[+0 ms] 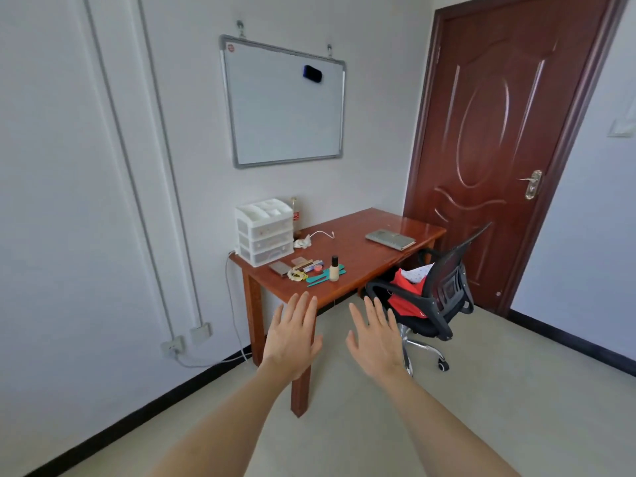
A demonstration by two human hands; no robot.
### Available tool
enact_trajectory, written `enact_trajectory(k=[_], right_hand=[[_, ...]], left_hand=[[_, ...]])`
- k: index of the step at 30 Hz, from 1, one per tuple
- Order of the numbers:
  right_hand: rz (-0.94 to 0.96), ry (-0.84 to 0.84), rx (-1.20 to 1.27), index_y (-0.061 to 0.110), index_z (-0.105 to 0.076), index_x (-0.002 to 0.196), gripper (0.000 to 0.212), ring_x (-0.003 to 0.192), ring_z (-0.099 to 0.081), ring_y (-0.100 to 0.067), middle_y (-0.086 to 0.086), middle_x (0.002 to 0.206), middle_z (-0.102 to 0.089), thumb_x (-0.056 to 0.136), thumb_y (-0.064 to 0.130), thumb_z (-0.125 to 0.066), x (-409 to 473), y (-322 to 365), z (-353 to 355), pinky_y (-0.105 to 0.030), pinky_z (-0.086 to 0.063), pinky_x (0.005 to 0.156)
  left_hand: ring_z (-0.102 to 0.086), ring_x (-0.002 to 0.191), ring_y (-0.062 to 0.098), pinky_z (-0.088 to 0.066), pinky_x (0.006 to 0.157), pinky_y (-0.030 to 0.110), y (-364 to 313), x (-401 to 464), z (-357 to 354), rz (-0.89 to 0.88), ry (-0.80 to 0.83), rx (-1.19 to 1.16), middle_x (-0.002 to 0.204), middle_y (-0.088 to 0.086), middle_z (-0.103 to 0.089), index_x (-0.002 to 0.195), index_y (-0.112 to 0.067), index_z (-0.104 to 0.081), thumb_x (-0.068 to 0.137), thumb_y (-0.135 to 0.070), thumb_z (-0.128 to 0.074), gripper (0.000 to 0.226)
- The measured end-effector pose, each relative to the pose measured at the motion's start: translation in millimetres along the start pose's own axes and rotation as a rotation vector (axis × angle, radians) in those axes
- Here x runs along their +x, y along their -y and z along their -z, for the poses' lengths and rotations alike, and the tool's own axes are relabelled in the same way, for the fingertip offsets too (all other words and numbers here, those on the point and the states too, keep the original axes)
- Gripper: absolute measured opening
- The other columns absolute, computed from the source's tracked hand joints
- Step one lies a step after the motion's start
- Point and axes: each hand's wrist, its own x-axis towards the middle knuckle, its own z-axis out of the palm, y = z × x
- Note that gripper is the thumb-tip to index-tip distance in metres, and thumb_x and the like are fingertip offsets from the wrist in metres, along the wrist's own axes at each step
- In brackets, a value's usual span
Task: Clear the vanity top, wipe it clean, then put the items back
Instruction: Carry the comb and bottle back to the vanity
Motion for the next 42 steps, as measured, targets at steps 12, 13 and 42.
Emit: enact_trajectory(k=[12,13,42], right_hand=[[-0.094,0.190,-0.032,0.016,-0.068,0.113,0.051,0.113,-0.060,-0.032,-0.015,0.118,-0.065,0.063,0.031,-0.068,129,-23,-126,-0.049,-0.049,0.088],[-0.093,0.191,-0.028,0.016,-0.068,0.112,0.051,0.112,-0.060,-0.032,-0.015,0.118,-0.065,0.064,0.032,-0.063,141,-27,-139,-0.049,-0.049,0.088],[-0.618,0.365,0.805,0.010,-0.030,0.144,0.076,0.134,-0.036,-0.016,-0.005,0.144,-0.040,0.081,0.028,-0.068,374,-63,-421,-0.027,-0.033,0.108]], left_hand=[[-0.008,0.144,0.025,-0.007,0.116,0.042,56,177,-112,-0.117,0.095,-0.034,0.157,0.006,-0.012,0.149,-0.016,-0.010,0.097,-0.050,-0.025,0.064],[-0.008,0.144,0.025,-0.008,0.115,0.042,57,192,-123,-0.117,0.104,-0.034,0.157,0.006,-0.012,0.149,-0.016,-0.010,0.097,-0.050,-0.025,0.064],[-0.035,0.128,0.023,-0.036,0.102,0.034,95,468,-392,-0.075,0.562,-0.192,0.142,0.008,-0.035,0.141,-0.009,-0.026,0.088,-0.032,-0.053,0.063]])
